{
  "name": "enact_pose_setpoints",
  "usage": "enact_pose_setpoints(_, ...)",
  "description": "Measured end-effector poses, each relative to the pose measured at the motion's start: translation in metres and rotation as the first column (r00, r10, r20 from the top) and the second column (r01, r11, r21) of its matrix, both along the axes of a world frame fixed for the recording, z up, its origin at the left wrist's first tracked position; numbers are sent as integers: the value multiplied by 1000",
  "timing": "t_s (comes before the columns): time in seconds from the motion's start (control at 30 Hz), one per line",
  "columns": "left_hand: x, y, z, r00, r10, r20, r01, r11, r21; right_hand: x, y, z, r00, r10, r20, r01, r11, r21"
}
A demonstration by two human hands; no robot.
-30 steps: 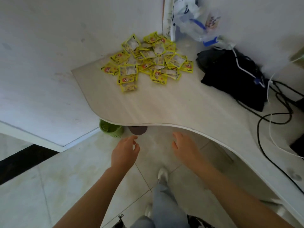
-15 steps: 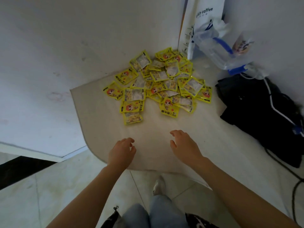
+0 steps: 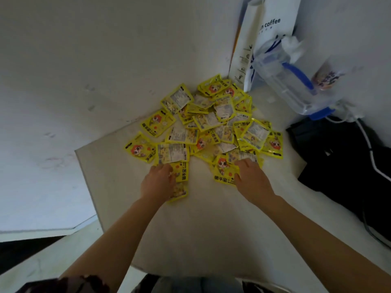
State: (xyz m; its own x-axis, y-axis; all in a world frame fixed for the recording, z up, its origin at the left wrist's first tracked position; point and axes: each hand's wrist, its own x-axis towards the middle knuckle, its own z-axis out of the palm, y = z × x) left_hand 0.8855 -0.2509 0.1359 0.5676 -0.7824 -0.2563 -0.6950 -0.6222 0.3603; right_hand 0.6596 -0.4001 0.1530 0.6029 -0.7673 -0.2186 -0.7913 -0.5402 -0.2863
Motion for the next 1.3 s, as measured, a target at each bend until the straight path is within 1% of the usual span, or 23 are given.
enact_pose_setpoints(0.13, 29, -27, 0, 998, -60, 18, 60, 998, 20, 5, -21, -6, 996, -62, -59, 60, 997, -40)
enact_pose_setpoints(0.23, 42, -44, -4, 993, -109, 33, 107, 992, 63, 5, -35, -12, 988, -91, -127, 89, 996, -20)
enact_pose_setpoints(0.3, 45, -52, -8, 990, -136, 37, 133, 988, 83, 4, -41, -16, 984, -79, -158, 80, 997, -4)
enact_pose_setpoints(0.4, 47, -58, -15, 985, -168, 36, 164, 982, 94, 5, -47, -20, 986, -52, -159, 56, 998, 23)
enact_pose_setpoints(0.5, 47, -61, -22, 983, -181, 38, 176, 978, 112, 8, -50, -24, 987, -7, -158, 8, 1000, 2)
enact_pose_setpoints(0.67, 45, -62, -26, 982, -187, 30, 182, 977, 115, 8, -50, -32, 990, 20, -139, -25, 999, -33)
enact_pose_setpoints(0.7, 44, -61, -26, 981, -190, 41, 184, 977, 109, 8, -49, -34, 989, 18, -144, -27, 998, -58)
enact_pose_setpoints(0.77, 41, -58, -25, 978, -195, 69, 188, 977, 103, 7, -47, -36, 979, 4, -203, -26, 994, -103)
enact_pose_setpoints(0.9, 34, -52, -27, 972, -191, 134, 175, 977, 125, 8, -43, -36, 959, -30, -281, -12, 989, -147)
enact_pose_setpoints(1.03, 25, -46, -30, 958, -221, 181, 188, 964, 186, 8, -42, -37, 950, -43, -308, -9, 986, -166)
enact_pose_setpoints(1.13, 23, -44, -30, 953, -240, 185, 189, 948, 256, 7, -40, -37, 949, -42, -314, -18, 982, -185)
enact_pose_setpoints(1.3, 21, -39, -30, 924, -304, 233, 246, 937, 248, 8, -40, -32, 952, -31, -306, -19, 987, -160)
